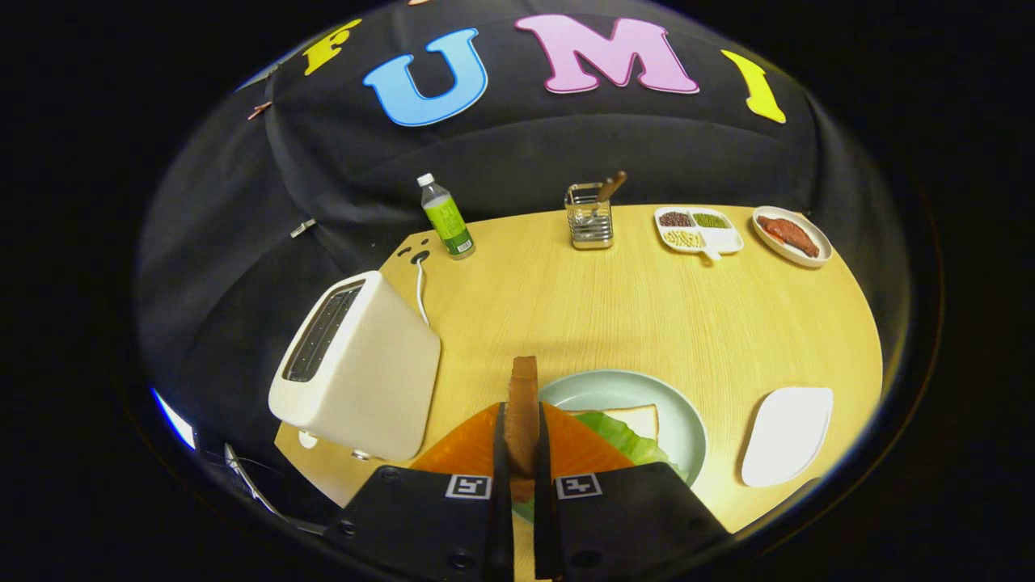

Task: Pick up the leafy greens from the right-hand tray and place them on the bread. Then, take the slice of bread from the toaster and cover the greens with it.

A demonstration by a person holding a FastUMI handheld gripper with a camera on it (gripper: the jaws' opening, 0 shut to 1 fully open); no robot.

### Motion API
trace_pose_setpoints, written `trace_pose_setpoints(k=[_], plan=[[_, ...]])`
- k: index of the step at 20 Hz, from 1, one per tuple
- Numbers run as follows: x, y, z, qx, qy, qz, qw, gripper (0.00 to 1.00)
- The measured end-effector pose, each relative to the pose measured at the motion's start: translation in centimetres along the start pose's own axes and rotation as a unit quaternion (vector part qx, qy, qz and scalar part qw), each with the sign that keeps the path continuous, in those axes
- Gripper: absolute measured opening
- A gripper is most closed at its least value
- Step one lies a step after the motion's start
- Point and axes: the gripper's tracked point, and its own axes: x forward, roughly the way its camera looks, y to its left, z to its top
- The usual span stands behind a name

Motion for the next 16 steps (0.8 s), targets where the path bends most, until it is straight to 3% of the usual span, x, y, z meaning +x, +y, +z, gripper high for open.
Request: trace_pose_setpoints(k=[8, 15, 16], plan=[[0.7, -4.5, -2.2, 0.032, 0.024, -0.034, 0.999, 0.20], [0.8, -9.3, -3.4, 0.004, 0.033, -0.102, 0.994, 0.59], [0.7, -9.9, -3.5, 0.002, 0.033, -0.107, 0.994, 0.60]])
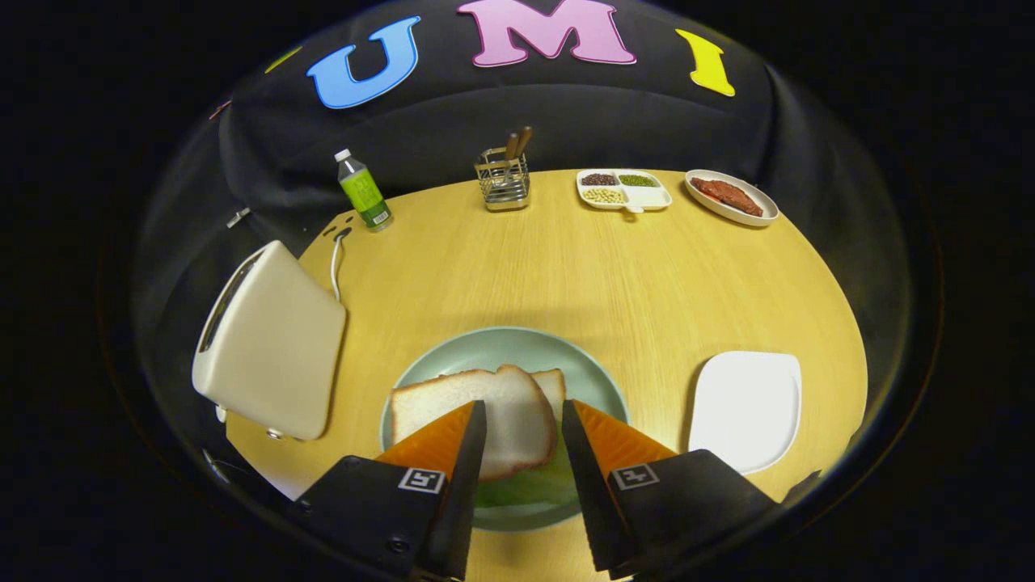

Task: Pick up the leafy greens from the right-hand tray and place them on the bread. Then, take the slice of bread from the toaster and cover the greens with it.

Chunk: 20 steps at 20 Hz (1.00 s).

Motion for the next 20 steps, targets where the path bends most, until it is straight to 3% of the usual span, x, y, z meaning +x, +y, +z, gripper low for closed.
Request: trace_pose_setpoints(k=[2, 3, 5, 13, 17, 20], plan=[[-0.7, -0.7, 0.1, 0.002, -0.007, -0.005, 1.000, 0.74], [-1.3, -1.3, 0.5, 0.001, -0.015, -0.012, 1.000, 0.90], [-2.7, -2.0, 1.4, -0.001, -0.039, -0.021, 0.999, 1.00], [-10.4, -4.1, 8.8, 0.000, -0.157, -0.041, 0.987, 0.99], [-15.9, -5.4, 13.3, 0.017, -0.229, -0.050, 0.972, 0.99], [-20.1, -7.1, 16.4, -0.009, -0.292, -0.068, 0.954, 0.99]])
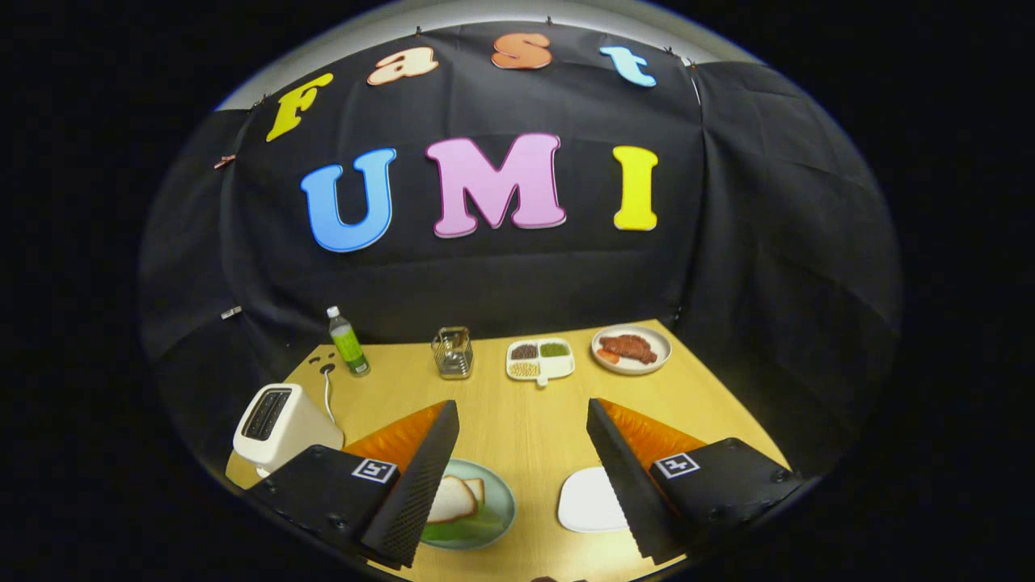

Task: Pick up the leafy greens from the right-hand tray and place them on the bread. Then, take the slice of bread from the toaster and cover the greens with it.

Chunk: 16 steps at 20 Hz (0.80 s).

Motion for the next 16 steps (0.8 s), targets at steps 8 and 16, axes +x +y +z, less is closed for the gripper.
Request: trace_pose_setpoints(k=[8, 16], plan=[[-7.1, -6.2, 7.5, -0.010, -0.089, 0.009, 0.996, 0.99], [-8.9, -10.3, 8.2, -0.008, -0.092, 0.035, 0.995, 0.99]])
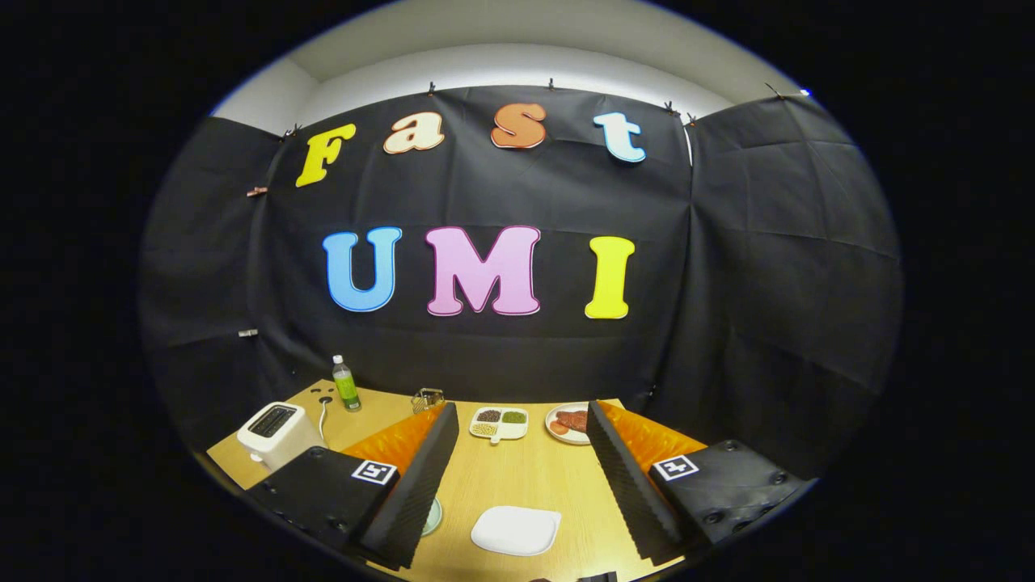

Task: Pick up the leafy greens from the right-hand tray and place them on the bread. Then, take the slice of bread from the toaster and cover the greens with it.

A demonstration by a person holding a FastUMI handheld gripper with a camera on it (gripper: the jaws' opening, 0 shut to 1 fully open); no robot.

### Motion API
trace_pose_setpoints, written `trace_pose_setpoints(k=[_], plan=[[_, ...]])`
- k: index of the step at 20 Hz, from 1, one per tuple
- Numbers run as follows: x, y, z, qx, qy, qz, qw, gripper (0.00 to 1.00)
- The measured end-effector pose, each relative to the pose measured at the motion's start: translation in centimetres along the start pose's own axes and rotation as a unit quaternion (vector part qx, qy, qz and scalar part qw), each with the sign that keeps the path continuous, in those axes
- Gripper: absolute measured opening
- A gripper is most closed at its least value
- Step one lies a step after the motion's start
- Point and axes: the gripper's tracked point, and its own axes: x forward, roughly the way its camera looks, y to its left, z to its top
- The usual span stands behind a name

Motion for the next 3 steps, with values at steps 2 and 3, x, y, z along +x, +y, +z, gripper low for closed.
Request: trace_pose_setpoints(k=[2, 3], plan=[[-0.08, -0.42, -0.25, 0.007, 0.004, 0.003, 1.000, 0.99], [-0.11, -0.83, -0.30, 0.004, 0.005, 0.000, 1.000, 0.99]])
